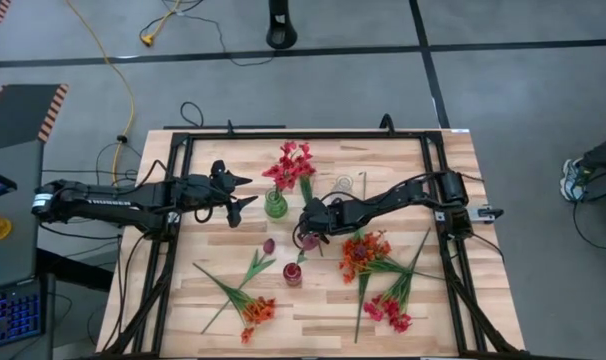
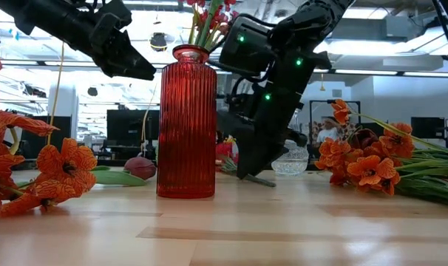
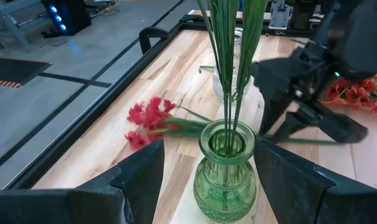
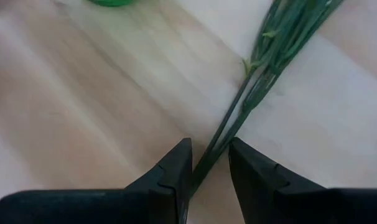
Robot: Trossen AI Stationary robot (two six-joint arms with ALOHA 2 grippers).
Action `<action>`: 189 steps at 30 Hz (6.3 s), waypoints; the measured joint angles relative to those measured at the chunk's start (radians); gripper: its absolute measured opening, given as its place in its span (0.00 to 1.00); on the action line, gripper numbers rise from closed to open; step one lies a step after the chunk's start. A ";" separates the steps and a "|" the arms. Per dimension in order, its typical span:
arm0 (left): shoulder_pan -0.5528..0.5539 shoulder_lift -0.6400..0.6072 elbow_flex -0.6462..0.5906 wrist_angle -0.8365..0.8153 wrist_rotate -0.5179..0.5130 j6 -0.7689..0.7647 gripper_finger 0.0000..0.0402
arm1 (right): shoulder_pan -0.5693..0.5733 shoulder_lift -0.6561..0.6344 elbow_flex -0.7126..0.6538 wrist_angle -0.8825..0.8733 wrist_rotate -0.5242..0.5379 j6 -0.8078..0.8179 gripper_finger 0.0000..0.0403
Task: Sort flowers into vase by color
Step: Put the top pink flowers into the green vase
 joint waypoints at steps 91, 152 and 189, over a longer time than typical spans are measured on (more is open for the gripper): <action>-0.003 0.000 0.000 0.010 0.008 -0.003 0.59 | 0.011 -0.841 -0.137 -0.015 0.431 -0.337 0.05; -0.225 0.552 0.374 0.851 -0.002 0.230 0.59 | 0.073 -0.695 -0.401 1.043 -0.139 -0.884 0.05; -0.227 0.616 0.451 0.816 -0.004 0.233 0.03 | 0.077 -0.695 -0.401 1.035 -0.137 -0.875 0.10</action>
